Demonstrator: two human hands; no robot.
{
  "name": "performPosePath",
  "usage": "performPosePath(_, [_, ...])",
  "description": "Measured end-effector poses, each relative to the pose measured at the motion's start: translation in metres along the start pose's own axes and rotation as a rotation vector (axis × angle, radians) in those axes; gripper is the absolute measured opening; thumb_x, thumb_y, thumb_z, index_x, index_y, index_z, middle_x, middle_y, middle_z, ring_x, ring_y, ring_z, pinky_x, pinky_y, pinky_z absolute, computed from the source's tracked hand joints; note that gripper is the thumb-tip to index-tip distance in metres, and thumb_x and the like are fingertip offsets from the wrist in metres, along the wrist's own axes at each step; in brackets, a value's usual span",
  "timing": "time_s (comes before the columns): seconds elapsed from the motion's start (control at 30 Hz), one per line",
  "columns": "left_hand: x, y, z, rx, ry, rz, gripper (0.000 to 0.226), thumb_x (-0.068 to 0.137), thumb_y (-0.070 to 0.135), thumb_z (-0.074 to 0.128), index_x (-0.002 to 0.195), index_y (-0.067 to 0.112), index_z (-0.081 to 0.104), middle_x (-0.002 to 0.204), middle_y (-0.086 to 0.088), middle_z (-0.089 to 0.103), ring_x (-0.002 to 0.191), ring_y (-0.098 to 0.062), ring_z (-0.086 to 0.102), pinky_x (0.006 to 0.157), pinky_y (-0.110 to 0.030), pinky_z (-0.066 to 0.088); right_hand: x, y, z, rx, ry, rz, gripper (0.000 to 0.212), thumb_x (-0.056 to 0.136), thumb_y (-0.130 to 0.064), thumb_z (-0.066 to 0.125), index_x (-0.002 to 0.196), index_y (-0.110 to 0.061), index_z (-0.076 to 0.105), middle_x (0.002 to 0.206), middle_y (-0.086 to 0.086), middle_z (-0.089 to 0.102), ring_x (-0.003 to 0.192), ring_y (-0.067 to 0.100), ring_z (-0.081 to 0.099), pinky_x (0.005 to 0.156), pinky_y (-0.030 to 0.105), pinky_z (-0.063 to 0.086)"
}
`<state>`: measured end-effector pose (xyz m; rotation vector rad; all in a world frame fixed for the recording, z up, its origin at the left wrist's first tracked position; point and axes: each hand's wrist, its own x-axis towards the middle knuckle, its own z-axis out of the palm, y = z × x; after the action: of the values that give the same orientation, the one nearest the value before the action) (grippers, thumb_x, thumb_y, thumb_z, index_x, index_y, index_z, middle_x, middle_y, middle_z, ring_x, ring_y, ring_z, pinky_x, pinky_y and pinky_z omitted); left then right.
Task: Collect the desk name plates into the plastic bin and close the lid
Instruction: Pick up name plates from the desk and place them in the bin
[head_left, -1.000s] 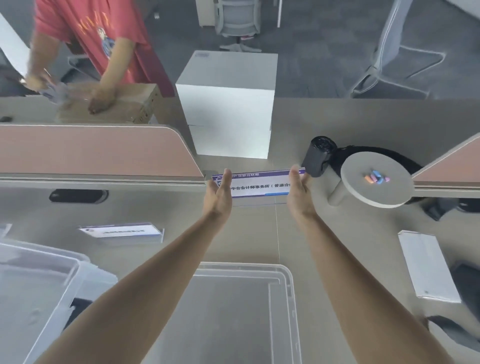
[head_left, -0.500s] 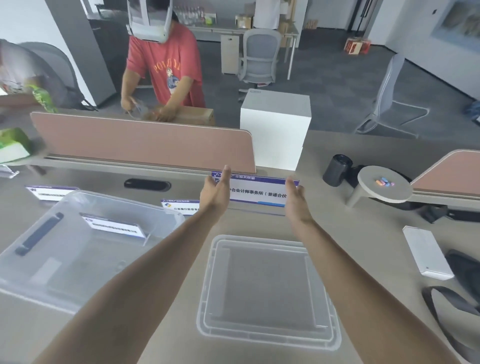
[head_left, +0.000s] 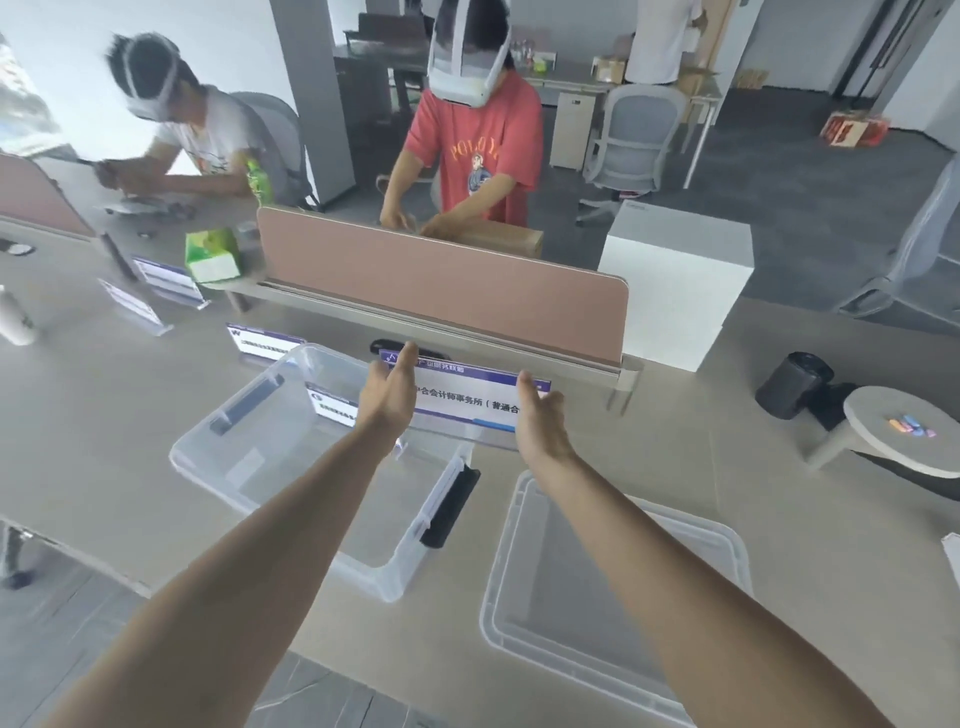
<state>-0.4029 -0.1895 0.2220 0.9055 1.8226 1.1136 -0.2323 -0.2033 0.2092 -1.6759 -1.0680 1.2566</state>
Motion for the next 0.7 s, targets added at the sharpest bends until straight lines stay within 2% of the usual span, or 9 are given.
performPosePath(0.07, [0.008,0.001,-0.016,0.011,0.049,0.001,0.065,0.094,0.059,0.039,0.14,0.014,0.04,0.128,-0.006,0.05,0.118,-0.026,0.046,0.09,-0.037,0.03,0.005,-0.002,0.018,-0.001,-0.069,0.012,0.073,0.093,-0.065,0.034,0.137,-0.007,0.03,0.144,0.012,0.039,0.133,0.034,0.036,0.109,0.05,0.031])
performPosePath(0.13, [0.015,0.002,-0.031,0.026,0.098,0.001,0.064,0.095,0.056,0.039,0.142,0.012,0.04,0.126,-0.006,0.049,0.122,-0.025,0.045,0.092,-0.035,0.03,0.008,-0.007,0.034,-0.053,-0.127,0.009,0.068,0.089,-0.065,0.043,0.127,-0.009,0.033,0.138,0.012,0.044,0.129,0.034,0.04,0.102,0.048,0.037])
performPosePath(0.23, [0.023,0.0,-0.05,0.066,0.15,-0.009,0.065,0.092,0.058,0.04,0.134,0.009,0.048,0.124,-0.01,0.057,0.113,-0.028,0.051,0.093,-0.037,0.035,0.012,-0.014,0.055,-0.171,-0.163,-0.03,0.047,0.086,-0.046,0.057,0.107,-0.014,0.031,0.124,0.012,0.049,0.119,0.036,0.046,0.089,0.042,0.041])
performPosePath(0.3, [0.028,-0.005,-0.062,0.083,0.174,-0.029,0.067,0.087,0.063,0.038,0.127,0.012,0.054,0.121,-0.012,0.061,0.108,-0.03,0.054,0.092,-0.038,0.039,0.016,-0.018,0.07,-0.21,-0.163,-0.057,0.039,0.087,-0.037,0.057,0.105,-0.013,0.031,0.121,0.012,0.05,0.116,0.036,0.047,0.09,0.042,0.043])
performPosePath(0.37, [0.036,-0.011,-0.071,0.079,0.199,-0.044,0.054,0.093,0.057,0.039,0.123,0.015,0.054,0.115,-0.007,0.058,0.101,-0.027,0.05,0.086,-0.034,0.036,0.018,-0.018,0.083,-0.24,-0.184,-0.061,0.04,0.086,-0.037,0.058,0.104,-0.014,0.031,0.119,0.012,0.051,0.116,0.035,0.048,0.091,0.041,0.043])
performPosePath(0.47, [0.047,-0.014,-0.084,0.098,0.219,-0.073,0.05,0.098,0.052,0.037,0.124,0.012,0.052,0.11,-0.008,0.054,0.098,-0.025,0.045,0.082,-0.031,0.029,0.021,-0.017,0.102,-0.27,-0.206,-0.056,0.038,0.088,-0.034,0.057,0.105,-0.014,0.029,0.124,0.014,0.05,0.118,0.036,0.047,0.085,0.038,0.041])
performPosePath(0.57, [0.066,-0.023,-0.096,0.144,0.16,-0.068,0.059,0.098,0.055,0.035,0.131,0.01,0.052,0.115,-0.01,0.058,0.105,-0.028,0.051,0.084,-0.031,0.033,0.026,-0.014,0.123,-0.295,-0.139,-0.075,0.037,0.091,-0.024,0.055,0.116,-0.007,0.034,0.129,0.015,0.047,0.122,0.037,0.043,0.082,0.037,0.038])
performPosePath(0.63, [0.081,-0.031,-0.105,0.157,0.096,-0.064,0.066,0.094,0.062,0.033,0.134,0.012,0.053,0.124,-0.014,0.061,0.114,-0.032,0.055,0.089,-0.034,0.038,0.029,-0.01,0.138,-0.301,-0.1,-0.063,0.045,0.092,-0.021,0.053,0.127,-0.003,0.033,0.135,0.015,0.044,0.126,0.038,0.039,0.081,0.037,0.036])
performPosePath(0.7, [0.1,-0.04,-0.116,0.149,0.031,-0.077,0.085,0.082,0.073,0.031,0.138,0.011,0.049,0.132,-0.022,0.058,0.122,-0.038,0.053,0.1,-0.042,0.041,0.032,-0.006,0.158,-0.319,-0.078,-0.037,0.05,0.092,-0.02,0.052,0.133,-0.002,0.029,0.139,0.015,0.041,0.128,0.037,0.036,0.086,0.039,0.038])
